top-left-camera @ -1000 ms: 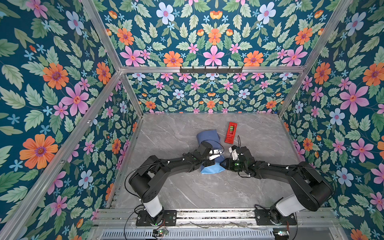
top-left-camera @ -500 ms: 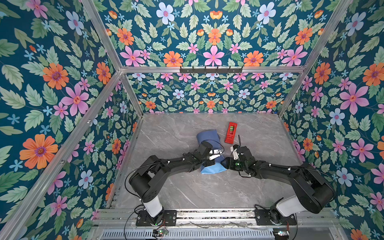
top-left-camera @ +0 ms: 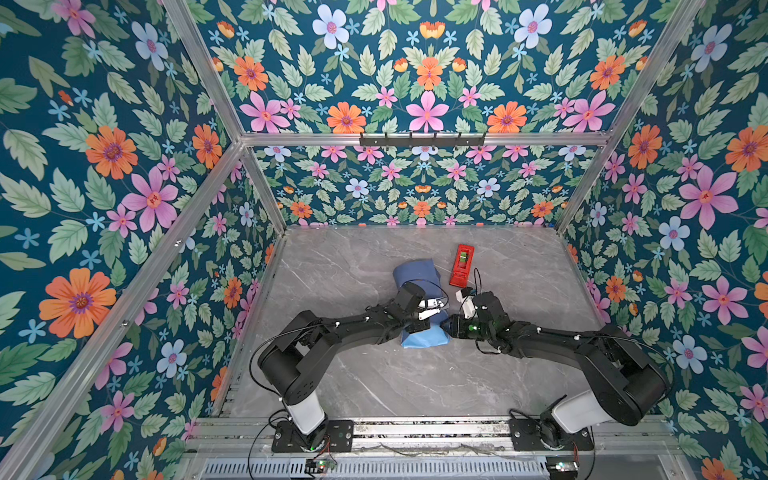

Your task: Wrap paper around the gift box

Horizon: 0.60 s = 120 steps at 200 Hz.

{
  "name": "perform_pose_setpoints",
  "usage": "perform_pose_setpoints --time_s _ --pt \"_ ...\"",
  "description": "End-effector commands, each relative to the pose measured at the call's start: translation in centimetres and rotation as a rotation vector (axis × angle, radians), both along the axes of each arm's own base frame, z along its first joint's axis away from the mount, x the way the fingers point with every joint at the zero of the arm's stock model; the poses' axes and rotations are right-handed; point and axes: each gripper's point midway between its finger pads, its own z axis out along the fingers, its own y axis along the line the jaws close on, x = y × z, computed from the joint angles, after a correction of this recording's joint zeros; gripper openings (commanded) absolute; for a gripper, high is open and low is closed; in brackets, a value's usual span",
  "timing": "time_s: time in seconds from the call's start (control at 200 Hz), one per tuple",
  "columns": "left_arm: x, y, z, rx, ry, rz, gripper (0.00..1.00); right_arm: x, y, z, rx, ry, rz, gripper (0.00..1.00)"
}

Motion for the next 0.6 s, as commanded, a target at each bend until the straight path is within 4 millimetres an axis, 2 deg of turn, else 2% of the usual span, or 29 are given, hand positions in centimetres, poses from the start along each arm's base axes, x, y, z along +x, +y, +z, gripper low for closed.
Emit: perform_pose_setpoints --time_s 0.0,0.225,0.595 --pt "-1.1 1.0 -1.8 0.059 0.069 -0.005 0.80 0.1 1.0 0.9 0.035 -0.039 0.027 0.36" --pt "-1.2 1.0 -1.9 0.063 0.076 -0.005 0.80 0.0 1.5 0.7 0.042 -0.045 0.028 0.34" --pt "-1.2 1.1 -2.0 0.064 0.080 -0.005 0.80 1.5 2.3 1.2 0.093 -0.081 -0.009 0.32"
